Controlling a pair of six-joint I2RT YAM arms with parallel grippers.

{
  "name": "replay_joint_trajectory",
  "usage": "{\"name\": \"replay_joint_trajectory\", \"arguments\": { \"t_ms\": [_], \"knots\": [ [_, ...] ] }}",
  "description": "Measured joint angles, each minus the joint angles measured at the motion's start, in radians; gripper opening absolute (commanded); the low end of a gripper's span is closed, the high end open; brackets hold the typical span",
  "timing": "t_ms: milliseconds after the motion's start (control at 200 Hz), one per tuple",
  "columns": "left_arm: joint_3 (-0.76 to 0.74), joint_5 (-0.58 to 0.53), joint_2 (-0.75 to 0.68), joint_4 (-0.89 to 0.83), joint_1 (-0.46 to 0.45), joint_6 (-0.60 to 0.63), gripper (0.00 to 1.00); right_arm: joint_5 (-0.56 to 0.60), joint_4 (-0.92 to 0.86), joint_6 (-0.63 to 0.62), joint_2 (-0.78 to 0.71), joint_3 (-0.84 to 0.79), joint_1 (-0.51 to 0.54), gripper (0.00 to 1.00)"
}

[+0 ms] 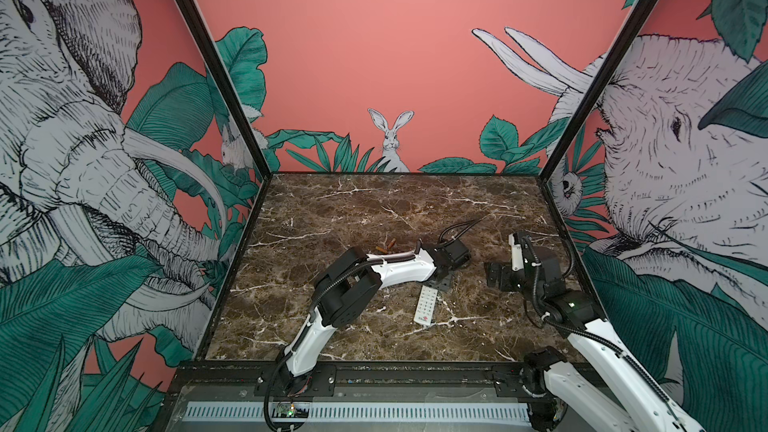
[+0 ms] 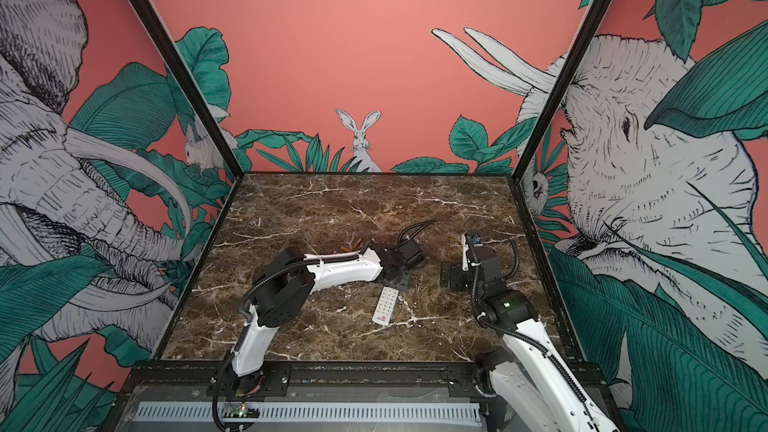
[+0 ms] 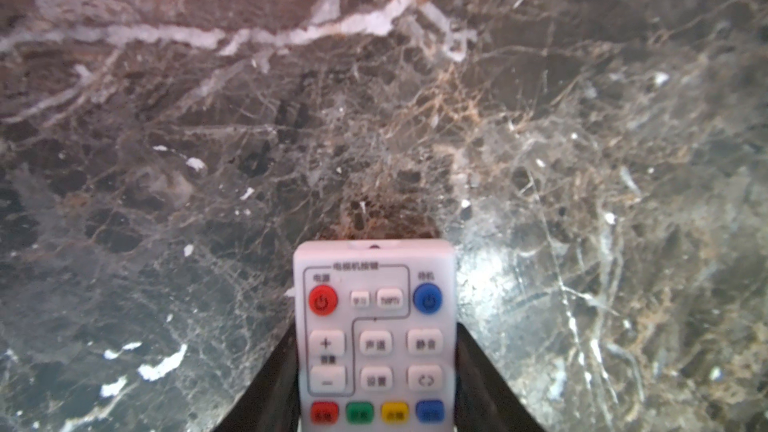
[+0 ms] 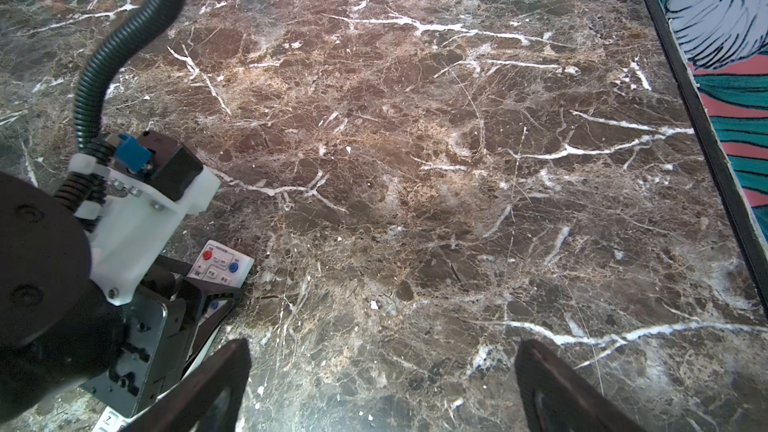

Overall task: Load the batteries into the remote control
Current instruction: 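Lift the remote upright with the left gripper while the right gripper approaches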

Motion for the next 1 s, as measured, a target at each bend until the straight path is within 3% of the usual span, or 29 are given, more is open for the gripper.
{"name": "replay_joint_trajectory", "arguments": {
  "t_ms": [180,445,755,995],
  "knots": [
    [-0.078,0.000,-0.076,0.024,0.018,0.013,0.27,-0.010,-0.007,-0.001,-0.005,0.007,0.000,0.97],
    [-0.346,0.076,-0.417,0.227,0.121,0.039,0.21,-0.090,0.010,-0.004,-0.006,0.027,0.000,0.97],
    [-0.498,0.202,-0.725,0.397,0.261,0.115,0.16,-0.305,0.146,0.013,0.009,0.034,0.006,0.99],
    [-0.522,0.343,-0.858,0.473,0.347,0.159,0.11,-0.479,0.354,0.038,0.027,0.035,0.076,0.99]
  ]
}}
